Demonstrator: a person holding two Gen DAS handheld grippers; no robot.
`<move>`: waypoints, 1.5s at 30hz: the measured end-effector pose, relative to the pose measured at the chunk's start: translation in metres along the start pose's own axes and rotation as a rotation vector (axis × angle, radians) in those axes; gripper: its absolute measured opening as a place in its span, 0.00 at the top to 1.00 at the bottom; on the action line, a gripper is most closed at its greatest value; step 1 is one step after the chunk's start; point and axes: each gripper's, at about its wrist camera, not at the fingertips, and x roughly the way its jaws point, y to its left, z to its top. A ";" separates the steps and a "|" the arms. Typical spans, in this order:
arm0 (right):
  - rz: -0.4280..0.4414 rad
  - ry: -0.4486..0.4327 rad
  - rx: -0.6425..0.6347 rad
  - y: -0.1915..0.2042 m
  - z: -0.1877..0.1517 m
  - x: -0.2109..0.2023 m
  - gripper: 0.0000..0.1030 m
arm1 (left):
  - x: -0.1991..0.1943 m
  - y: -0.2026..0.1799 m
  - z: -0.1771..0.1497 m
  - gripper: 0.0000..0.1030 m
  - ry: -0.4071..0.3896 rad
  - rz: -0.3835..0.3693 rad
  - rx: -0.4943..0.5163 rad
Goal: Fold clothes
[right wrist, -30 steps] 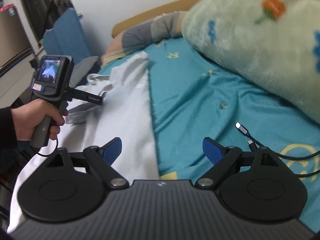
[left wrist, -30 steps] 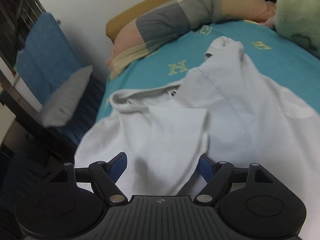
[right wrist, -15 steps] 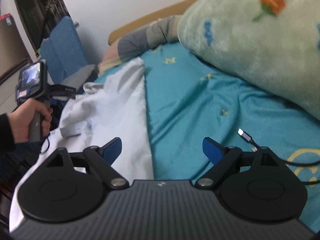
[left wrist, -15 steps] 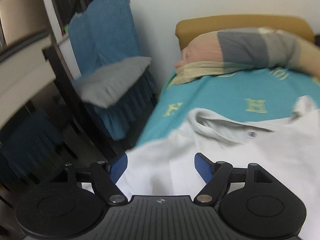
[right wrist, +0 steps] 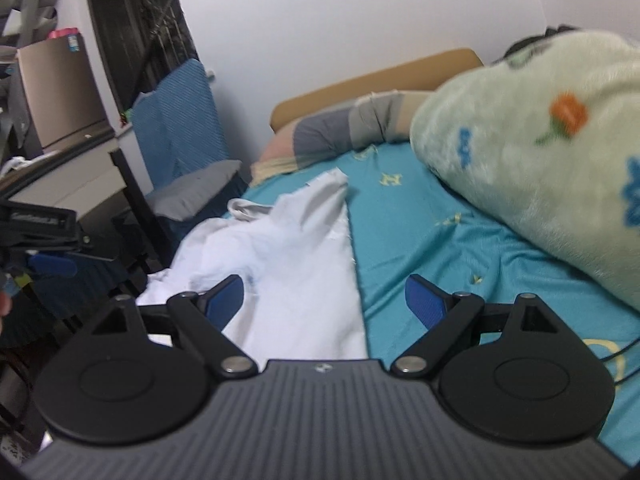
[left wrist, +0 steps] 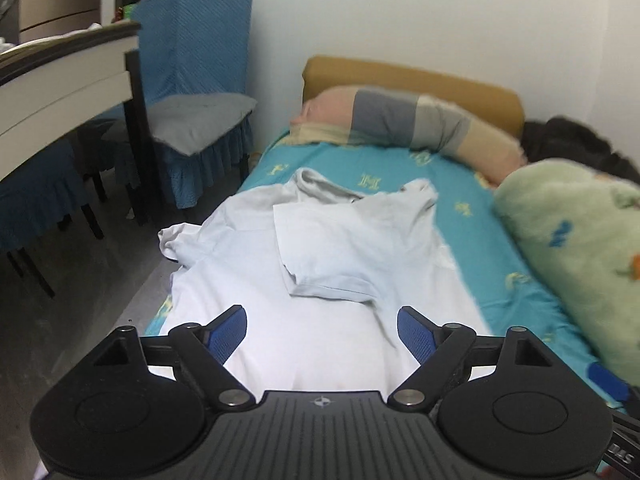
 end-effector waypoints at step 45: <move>0.018 0.066 0.049 0.015 -0.002 -0.062 0.14 | -0.037 -0.007 -0.149 0.97 0.502 -0.261 -0.128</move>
